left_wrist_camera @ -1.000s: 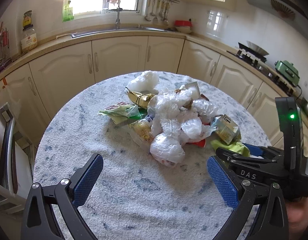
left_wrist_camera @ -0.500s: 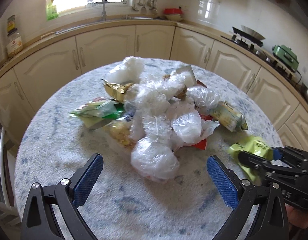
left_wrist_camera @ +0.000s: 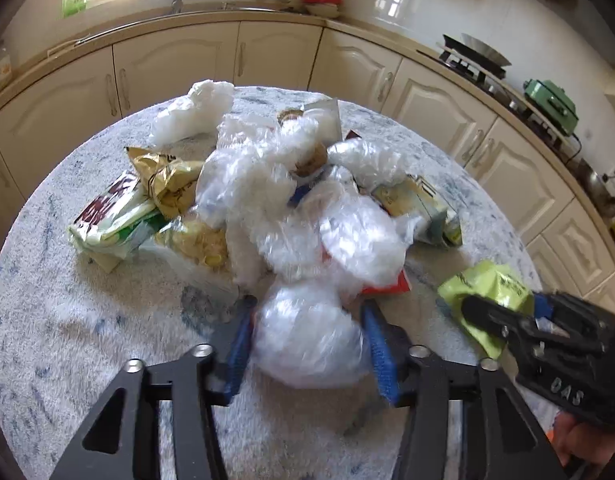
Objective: Collect trash
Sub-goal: 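Grasp the green snack bag with the right tool while the left tool grasps a plastic bag, then carry both items to the blue wastebasket and open both tools to drop them, then move both open tools back over the table, then grasp the juice carton with the right tool while the left tool grasps a small wrapper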
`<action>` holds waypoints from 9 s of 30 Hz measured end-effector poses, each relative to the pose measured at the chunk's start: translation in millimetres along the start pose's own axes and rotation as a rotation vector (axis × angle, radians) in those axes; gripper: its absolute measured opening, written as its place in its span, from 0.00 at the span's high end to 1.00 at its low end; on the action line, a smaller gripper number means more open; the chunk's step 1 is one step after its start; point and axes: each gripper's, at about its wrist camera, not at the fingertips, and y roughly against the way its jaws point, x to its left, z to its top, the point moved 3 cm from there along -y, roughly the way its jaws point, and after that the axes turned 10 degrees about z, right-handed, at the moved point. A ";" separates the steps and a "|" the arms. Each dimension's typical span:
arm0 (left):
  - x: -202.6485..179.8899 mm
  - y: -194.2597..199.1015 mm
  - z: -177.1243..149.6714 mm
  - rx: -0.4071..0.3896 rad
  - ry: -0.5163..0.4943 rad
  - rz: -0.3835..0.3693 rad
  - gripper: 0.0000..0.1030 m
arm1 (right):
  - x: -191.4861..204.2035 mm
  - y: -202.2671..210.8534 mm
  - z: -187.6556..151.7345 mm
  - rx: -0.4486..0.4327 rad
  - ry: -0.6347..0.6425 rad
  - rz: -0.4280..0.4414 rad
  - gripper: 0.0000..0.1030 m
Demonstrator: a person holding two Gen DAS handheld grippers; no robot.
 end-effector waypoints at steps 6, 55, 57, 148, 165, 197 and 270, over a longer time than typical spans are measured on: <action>-4.9 -14.5 11.0 0.006 0.021 -0.065 0.70 | -0.9 3.5 1.2 -0.005 -0.001 0.003 0.57; -109.8 111.7 4.9 -0.247 -0.197 -0.160 0.76 | -65.8 165.1 -18.2 -0.296 -0.121 -0.001 0.57; -122.8 111.3 9.2 -0.252 -0.215 -0.188 0.76 | -79.4 179.2 -21.2 -0.322 -0.143 -0.022 0.57; -159.9 74.8 27.9 -0.295 -0.148 -0.083 0.01 | -100.5 191.8 -31.6 -0.347 -0.296 -0.038 0.00; -38.4 107.3 -37.8 -0.307 -0.004 0.070 0.01 | 12.2 118.0 21.7 -0.232 -0.015 0.026 0.00; -89.1 -44.7 44.2 -0.094 -0.033 0.117 0.01 | -51.8 -15.2 42.1 -0.034 0.020 0.028 0.33; -308.7 23.3 44.2 -0.184 -0.397 -0.426 0.97 | -211.9 260.2 -83.1 -0.381 -0.348 -0.267 0.33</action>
